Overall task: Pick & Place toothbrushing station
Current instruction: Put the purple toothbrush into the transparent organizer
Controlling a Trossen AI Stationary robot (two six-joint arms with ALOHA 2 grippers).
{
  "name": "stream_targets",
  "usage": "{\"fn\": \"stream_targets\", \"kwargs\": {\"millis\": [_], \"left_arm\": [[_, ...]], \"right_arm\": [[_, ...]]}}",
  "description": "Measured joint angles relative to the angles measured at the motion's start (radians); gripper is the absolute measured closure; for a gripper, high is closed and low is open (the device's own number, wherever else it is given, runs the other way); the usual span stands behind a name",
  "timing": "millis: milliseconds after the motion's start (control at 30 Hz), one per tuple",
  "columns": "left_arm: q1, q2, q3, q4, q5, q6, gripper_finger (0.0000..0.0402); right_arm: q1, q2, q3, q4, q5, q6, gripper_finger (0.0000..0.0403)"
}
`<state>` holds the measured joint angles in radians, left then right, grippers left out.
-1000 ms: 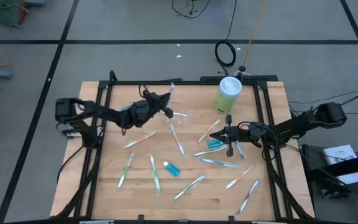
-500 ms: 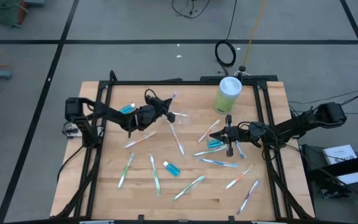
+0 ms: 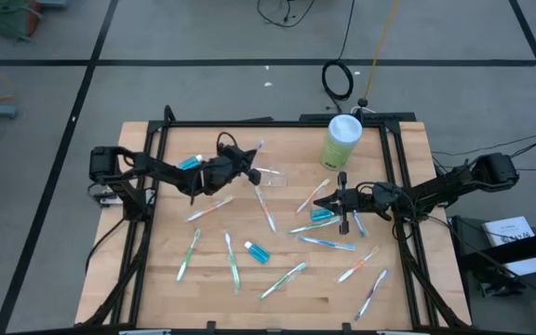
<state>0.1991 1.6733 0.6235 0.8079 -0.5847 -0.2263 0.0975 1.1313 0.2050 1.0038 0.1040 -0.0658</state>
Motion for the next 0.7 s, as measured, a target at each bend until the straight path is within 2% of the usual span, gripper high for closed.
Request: {"fn": "stream_targets", "kwargs": {"millis": [333, 600, 700], "left_arm": [[-0.036, 0.000, 0.000, -0.034, 0.000, 0.023, 0.0360], [-0.074, -0.009, 0.000, -0.039, -0.004, 0.089, 0.0294], [-0.093, -0.039, 0.001, -0.050, -0.044, 0.113, 0.0272]], "right_arm": [[0.000, 0.000, 0.000, 0.000, 0.000, 0.000, 0.0403], [0.000, 0.000, 0.000, 0.000, 0.000, -0.001, 0.0403], [0.000, 0.000, 0.000, 0.000, 0.000, 0.000, 0.0403]]}}
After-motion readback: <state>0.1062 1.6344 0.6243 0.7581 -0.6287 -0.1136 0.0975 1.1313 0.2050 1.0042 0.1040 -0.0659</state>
